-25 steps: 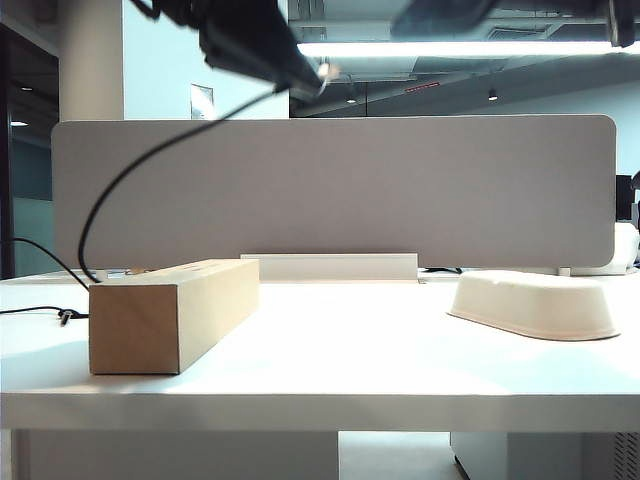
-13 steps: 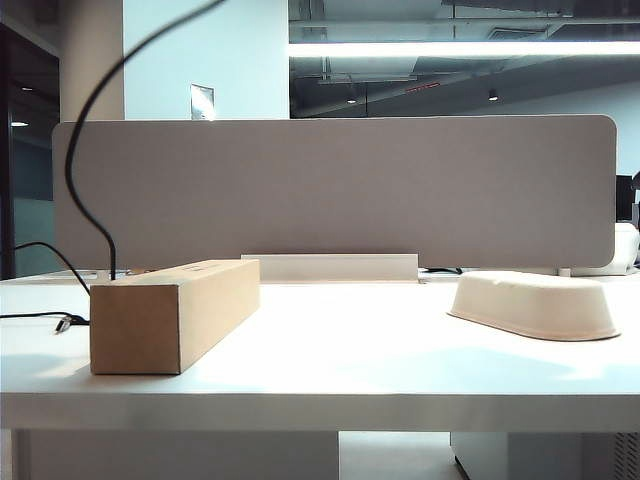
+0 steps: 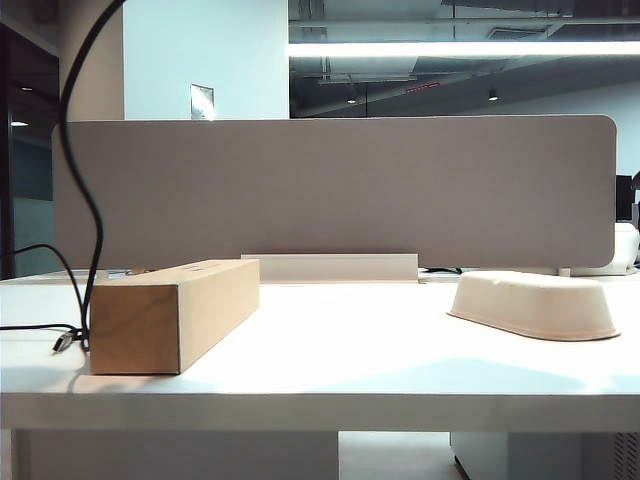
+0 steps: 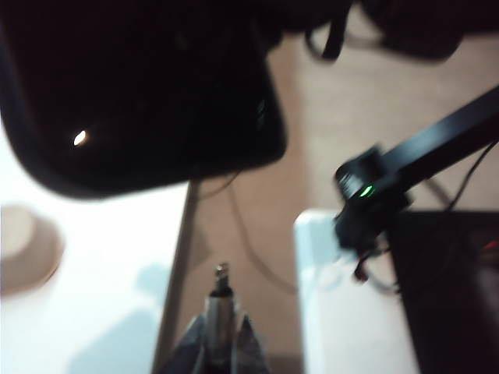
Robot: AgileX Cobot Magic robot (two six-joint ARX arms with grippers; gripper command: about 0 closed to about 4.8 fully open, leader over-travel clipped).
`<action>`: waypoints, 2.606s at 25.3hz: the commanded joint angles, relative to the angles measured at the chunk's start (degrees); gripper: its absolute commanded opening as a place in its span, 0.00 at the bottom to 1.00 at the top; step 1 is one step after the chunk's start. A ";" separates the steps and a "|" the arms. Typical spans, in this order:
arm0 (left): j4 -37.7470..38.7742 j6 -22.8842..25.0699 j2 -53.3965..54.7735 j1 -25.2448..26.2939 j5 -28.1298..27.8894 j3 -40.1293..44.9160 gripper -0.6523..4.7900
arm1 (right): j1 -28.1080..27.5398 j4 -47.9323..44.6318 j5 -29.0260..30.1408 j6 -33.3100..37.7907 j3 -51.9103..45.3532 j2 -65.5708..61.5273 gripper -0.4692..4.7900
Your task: Pick up the charging cable and the phone, plug the charging cable into the charging port on the phone, and finally place them back on the table.
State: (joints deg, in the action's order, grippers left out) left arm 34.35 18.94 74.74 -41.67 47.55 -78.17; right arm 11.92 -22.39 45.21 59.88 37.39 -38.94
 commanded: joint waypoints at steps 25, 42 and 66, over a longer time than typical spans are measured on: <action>-9.53 -9.51 0.85 0.72 14.67 -0.28 0.11 | 1.73 -8.33 2.19 4.98 0.46 0.22 0.09; -10.32 -9.62 1.70 1.42 15.61 -0.20 0.11 | 1.70 -7.37 2.36 2.62 0.44 0.15 0.09; -12.31 -13.94 3.02 5.70 16.48 -0.22 0.11 | 1.73 -3.13 6.03 -1.88 0.35 0.22 0.09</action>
State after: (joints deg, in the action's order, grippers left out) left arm 24.18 5.69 77.91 -36.69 64.29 -78.04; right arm 13.34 -24.10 48.66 58.39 37.41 -38.98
